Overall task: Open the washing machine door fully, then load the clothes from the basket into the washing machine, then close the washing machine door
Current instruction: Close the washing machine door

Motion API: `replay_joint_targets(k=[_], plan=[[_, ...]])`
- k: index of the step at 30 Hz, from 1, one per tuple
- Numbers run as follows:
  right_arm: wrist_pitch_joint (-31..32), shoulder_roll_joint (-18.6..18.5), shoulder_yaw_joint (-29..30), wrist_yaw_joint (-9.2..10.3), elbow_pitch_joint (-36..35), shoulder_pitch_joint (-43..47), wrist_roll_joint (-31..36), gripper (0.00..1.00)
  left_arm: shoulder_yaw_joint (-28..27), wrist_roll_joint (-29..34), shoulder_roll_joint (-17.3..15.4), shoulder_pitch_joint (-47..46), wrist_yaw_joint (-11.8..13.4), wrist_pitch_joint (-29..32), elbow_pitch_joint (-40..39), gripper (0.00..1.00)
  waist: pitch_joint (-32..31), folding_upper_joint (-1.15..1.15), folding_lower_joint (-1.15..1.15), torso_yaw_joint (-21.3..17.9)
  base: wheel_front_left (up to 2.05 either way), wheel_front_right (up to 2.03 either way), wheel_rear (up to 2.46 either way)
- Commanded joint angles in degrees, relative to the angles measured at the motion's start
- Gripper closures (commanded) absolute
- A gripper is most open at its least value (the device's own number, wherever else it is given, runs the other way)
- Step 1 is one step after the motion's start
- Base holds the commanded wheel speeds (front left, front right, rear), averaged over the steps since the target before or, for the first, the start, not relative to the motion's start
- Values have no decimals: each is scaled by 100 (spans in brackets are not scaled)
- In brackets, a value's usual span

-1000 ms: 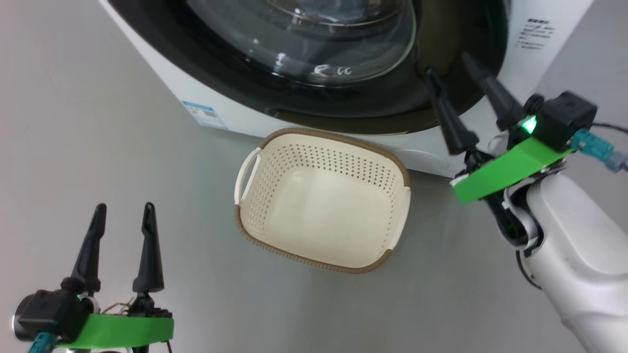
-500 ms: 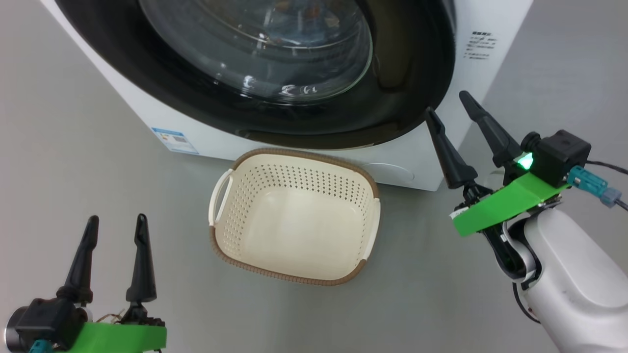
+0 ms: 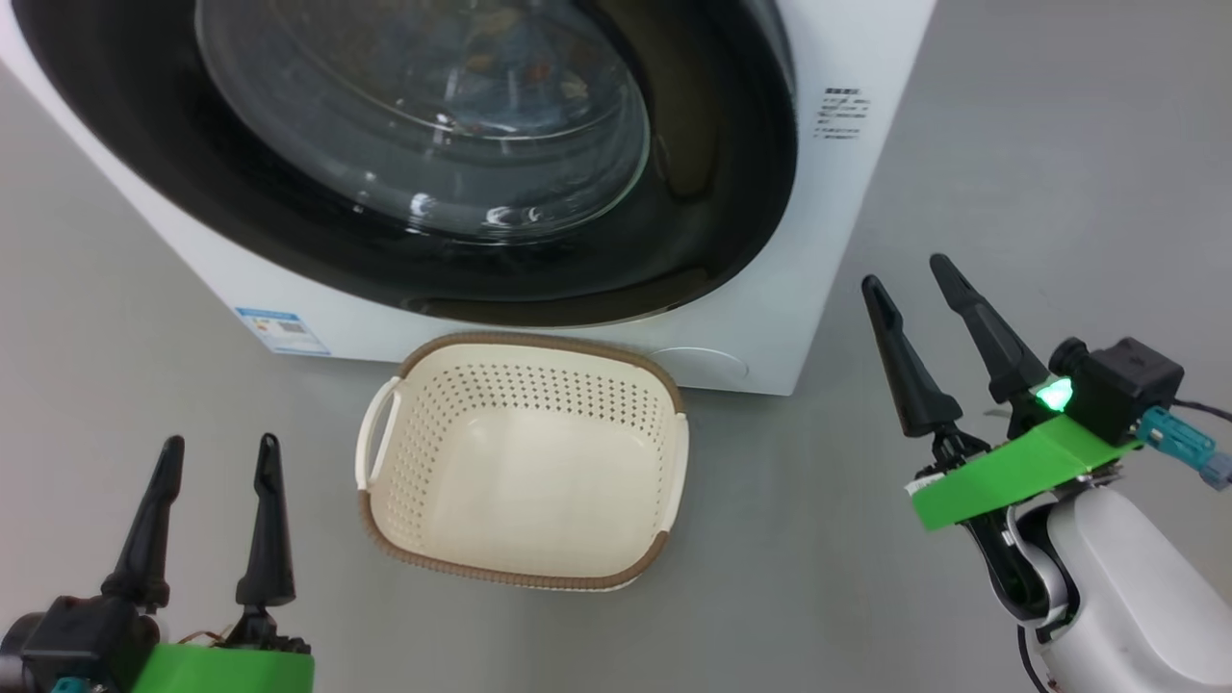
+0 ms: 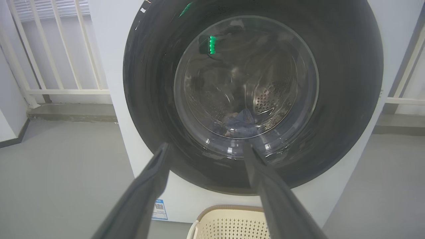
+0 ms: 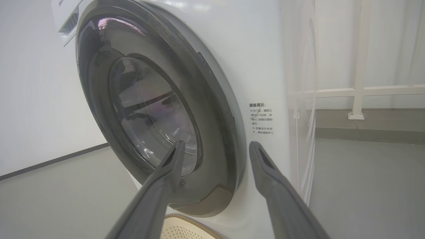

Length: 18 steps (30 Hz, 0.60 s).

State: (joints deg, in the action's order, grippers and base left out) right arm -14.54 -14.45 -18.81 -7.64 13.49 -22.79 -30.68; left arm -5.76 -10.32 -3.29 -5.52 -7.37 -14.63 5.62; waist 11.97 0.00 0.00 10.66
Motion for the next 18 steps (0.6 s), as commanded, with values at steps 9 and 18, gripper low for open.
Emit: replay_joint_targets(k=[9, 18], plan=[[-46, 54, 272, 15, -447, 676, 204, 0, -236, 82, -249, 85, -12, -37, -152, 0, -159, 0, 0, -458, 0, 0, 0], [-46, 111, 499, 15, -653, 1110, 273, 0, -251, 74, -316, 143, -12, -37, -174, 0, -217, 0, 0, -727, 0, 0, 0]])
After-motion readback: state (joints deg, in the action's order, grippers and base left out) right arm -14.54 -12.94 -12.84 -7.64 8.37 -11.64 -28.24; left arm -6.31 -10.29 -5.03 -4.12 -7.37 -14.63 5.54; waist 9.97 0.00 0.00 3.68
